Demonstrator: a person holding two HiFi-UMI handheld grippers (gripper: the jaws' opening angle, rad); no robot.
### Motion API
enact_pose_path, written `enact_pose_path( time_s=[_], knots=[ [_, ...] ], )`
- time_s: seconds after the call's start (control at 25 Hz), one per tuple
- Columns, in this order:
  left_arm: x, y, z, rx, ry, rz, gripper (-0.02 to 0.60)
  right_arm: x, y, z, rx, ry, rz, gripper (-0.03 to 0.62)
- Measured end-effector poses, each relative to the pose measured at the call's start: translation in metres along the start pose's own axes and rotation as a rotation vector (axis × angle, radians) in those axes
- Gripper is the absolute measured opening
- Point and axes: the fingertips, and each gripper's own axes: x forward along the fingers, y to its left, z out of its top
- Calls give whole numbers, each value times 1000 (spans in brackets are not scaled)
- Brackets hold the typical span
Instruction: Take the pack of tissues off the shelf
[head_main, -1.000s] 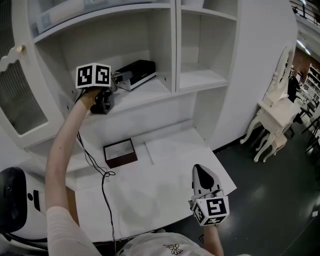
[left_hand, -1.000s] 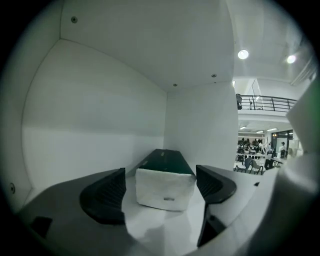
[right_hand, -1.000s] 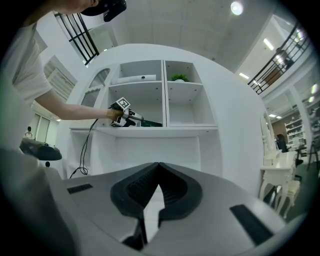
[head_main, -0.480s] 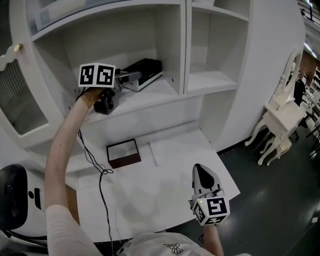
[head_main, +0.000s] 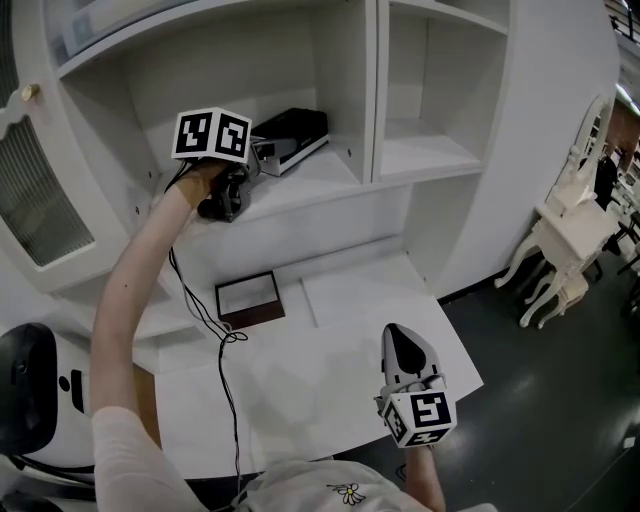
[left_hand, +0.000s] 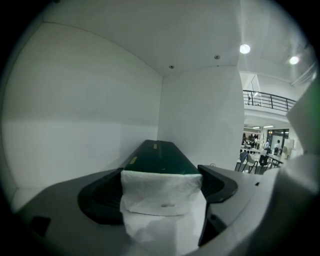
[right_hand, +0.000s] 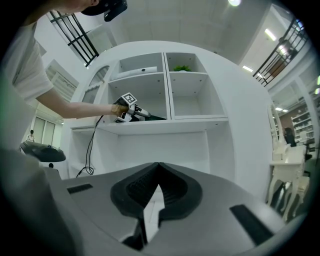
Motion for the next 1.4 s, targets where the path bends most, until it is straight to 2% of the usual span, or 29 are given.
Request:
enact_pose_path(
  time_s=[0.44,0.8,1.12,1.4],
  knots=[
    [4,3,-1,6,12,13,442,-9,-1,-2,16,5,-11,3],
    [1,3,1,9,-7,30,407,-22,-1,2,10,-3,-32,3],
    [-32,-16,19,82,-123,51,405,-27,7,19,-20,-42,-20,3],
    [-109,-57,40,184,-324,56,405,-27,26,52,-87,-116,20,3]
  ],
)
